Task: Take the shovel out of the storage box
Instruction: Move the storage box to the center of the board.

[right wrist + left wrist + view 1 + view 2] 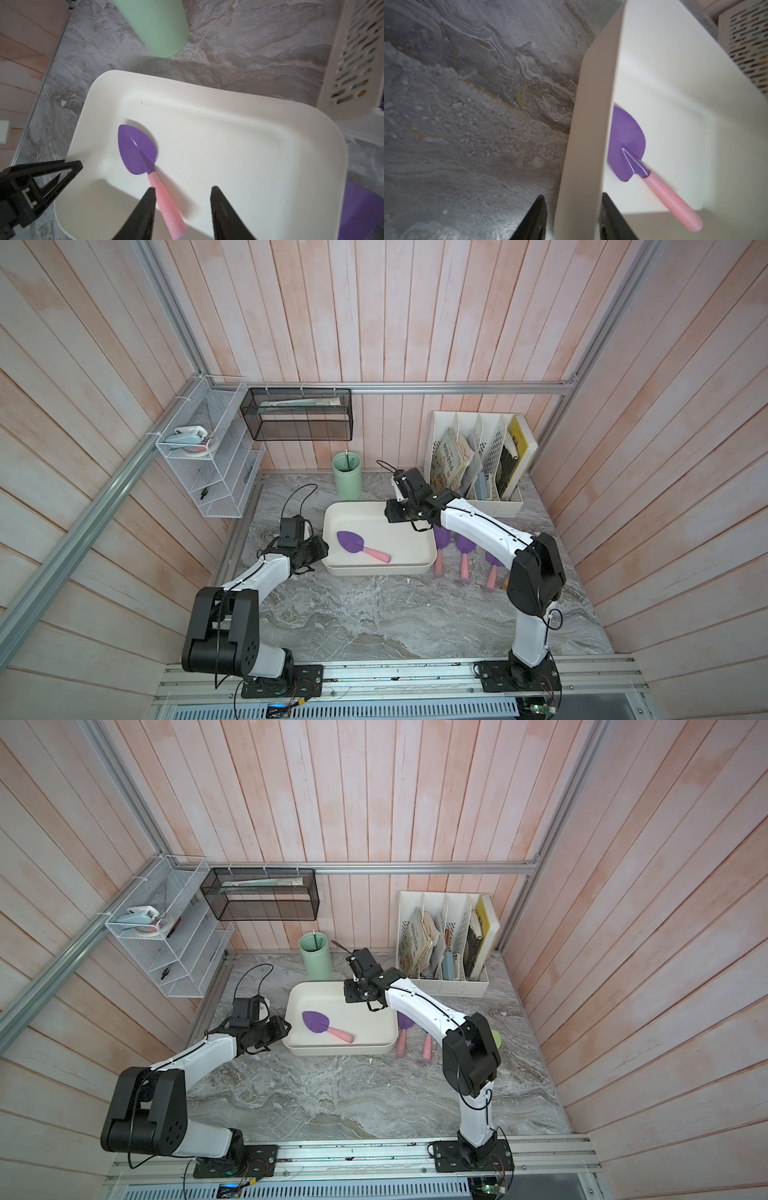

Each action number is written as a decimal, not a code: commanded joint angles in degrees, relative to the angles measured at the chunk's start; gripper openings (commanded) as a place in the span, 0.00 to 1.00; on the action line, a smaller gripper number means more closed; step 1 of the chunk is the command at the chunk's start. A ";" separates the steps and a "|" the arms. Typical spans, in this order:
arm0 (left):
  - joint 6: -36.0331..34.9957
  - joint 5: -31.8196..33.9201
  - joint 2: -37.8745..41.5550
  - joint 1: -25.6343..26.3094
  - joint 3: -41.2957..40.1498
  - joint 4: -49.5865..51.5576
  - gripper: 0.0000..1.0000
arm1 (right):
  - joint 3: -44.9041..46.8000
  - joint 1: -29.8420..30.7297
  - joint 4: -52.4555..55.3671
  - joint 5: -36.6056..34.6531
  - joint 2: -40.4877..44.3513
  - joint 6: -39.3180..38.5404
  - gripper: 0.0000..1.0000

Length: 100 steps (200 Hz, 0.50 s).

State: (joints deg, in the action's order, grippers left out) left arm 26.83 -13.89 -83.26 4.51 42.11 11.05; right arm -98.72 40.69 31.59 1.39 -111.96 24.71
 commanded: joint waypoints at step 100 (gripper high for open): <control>1.27 11.09 2.56 -0.32 -0.70 3.15 0.13 | -13.92 9.30 11.82 7.43 -15.39 -13.62 0.44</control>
State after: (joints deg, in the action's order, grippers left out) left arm 27.00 -9.21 -82.70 4.67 42.11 11.11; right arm -110.39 50.15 41.69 6.11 -126.89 12.95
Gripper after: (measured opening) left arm 0.139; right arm 0.442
